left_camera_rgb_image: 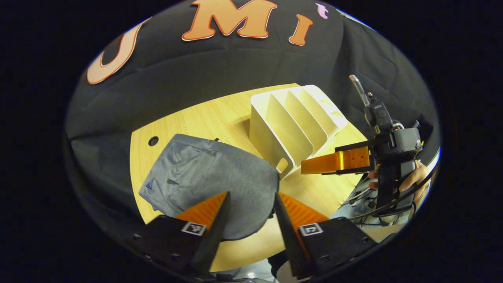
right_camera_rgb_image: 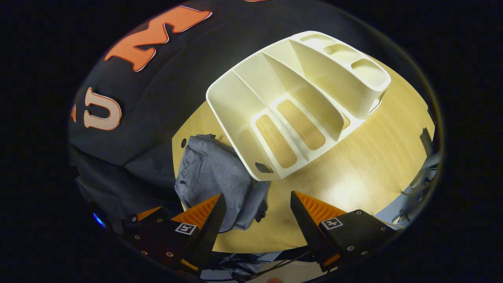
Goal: Open the schoolbag, grab two books from the bookshelf and put them into the schoolbag.
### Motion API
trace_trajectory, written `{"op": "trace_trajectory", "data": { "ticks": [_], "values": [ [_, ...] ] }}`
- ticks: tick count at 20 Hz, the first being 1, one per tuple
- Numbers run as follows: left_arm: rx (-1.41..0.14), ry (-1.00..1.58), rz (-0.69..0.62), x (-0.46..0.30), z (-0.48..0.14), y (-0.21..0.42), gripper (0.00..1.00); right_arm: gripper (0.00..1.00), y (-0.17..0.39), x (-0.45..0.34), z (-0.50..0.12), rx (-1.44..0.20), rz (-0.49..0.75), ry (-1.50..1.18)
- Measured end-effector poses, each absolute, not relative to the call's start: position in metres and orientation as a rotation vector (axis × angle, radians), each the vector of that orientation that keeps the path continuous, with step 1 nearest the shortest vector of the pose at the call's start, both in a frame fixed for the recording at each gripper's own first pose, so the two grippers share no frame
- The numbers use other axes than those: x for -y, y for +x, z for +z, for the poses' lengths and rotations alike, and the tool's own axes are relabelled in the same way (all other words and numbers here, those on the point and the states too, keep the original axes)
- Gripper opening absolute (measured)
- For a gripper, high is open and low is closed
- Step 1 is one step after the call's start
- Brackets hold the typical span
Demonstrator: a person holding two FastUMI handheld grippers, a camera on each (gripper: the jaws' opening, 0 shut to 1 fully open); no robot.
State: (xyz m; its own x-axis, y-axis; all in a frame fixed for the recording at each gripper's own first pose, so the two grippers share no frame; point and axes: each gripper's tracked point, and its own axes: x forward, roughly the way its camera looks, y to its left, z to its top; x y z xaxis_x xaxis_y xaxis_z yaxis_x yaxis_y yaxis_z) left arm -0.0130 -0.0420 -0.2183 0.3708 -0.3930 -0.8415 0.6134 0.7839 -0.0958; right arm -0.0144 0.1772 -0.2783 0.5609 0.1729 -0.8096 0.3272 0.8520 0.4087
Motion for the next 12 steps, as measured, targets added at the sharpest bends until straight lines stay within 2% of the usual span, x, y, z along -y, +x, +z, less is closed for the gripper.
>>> {"op": "trace_trajectory", "data": {
  "ticks": [1,2,5,7,12],
  "values": [
    [-0.998,0.232,-0.654,0.055,-0.22,-0.021,0.9,0.98,-0.015,-0.167,-0.275,-0.981,-0.095,0.534],
    [-0.987,0.21,-0.644,0.068,-0.219,-0.025,0.93,0.98,-0.016,-0.156,-0.272,-0.975,-0.099,0.495],
    [-0.945,0.132,-0.584,0.101,-0.215,-0.028,0.98,0.99,-0.012,-0.107,-0.25,-0.91,-0.133,0.327],
    [-0.893,0.086,-0.545,0.118,-0.204,-0.025,0.98,0.99,-0.007,-0.095,-0.223,-0.857,-0.11,0.284],
    [-0.669,0.068,-0.488,0.156,-0.146,0.009,0.98,0.98,0.013,-0.06,-0.139,-0.617,-0.115,0.113]
  ]
}}
